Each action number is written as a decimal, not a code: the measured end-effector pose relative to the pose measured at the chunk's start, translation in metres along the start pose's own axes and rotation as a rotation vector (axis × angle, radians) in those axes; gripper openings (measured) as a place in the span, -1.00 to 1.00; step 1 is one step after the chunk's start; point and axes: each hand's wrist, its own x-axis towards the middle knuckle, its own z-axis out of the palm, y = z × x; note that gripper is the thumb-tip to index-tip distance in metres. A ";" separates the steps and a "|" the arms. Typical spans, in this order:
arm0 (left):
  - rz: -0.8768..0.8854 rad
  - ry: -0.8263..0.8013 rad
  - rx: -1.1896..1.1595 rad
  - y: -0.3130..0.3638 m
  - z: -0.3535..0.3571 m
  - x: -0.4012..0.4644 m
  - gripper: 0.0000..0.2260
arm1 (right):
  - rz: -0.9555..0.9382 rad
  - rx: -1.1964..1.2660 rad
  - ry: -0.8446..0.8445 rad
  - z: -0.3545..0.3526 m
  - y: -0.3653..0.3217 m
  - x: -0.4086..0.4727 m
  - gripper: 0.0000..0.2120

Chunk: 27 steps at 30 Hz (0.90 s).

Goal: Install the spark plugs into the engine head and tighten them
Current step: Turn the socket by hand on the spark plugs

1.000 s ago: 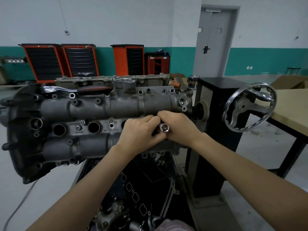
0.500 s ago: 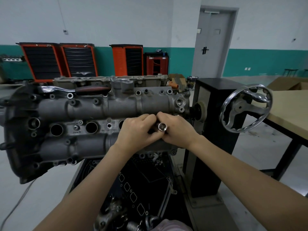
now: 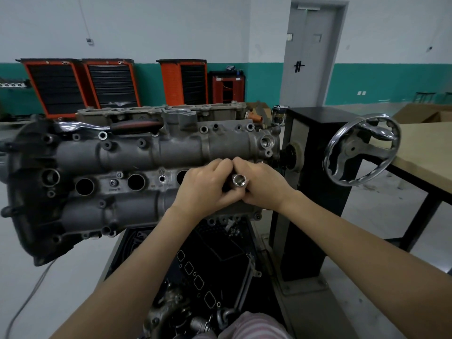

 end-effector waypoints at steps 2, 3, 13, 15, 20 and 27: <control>0.020 0.013 0.006 -0.002 0.001 0.000 -0.69 | 0.011 0.000 0.028 0.000 0.000 0.000 -0.84; 0.035 0.017 0.005 -0.003 0.002 0.000 -0.68 | 0.016 0.007 0.041 0.001 0.000 0.000 -0.83; 0.006 -0.042 -0.055 0.003 -0.002 0.000 -0.77 | -0.019 -0.007 -0.010 -0.002 -0.002 0.001 -0.82; 0.006 -0.032 -0.037 0.001 -0.001 0.000 -0.74 | -0.017 -0.013 0.017 -0.002 -0.002 0.000 -0.86; 0.039 0.011 -0.022 -0.002 0.000 -0.001 -0.70 | 0.022 0.036 0.055 0.001 -0.002 -0.001 -0.78; -0.002 -0.021 -0.065 0.003 -0.003 0.000 -0.77 | 0.014 0.022 0.003 0.000 -0.001 0.000 -0.83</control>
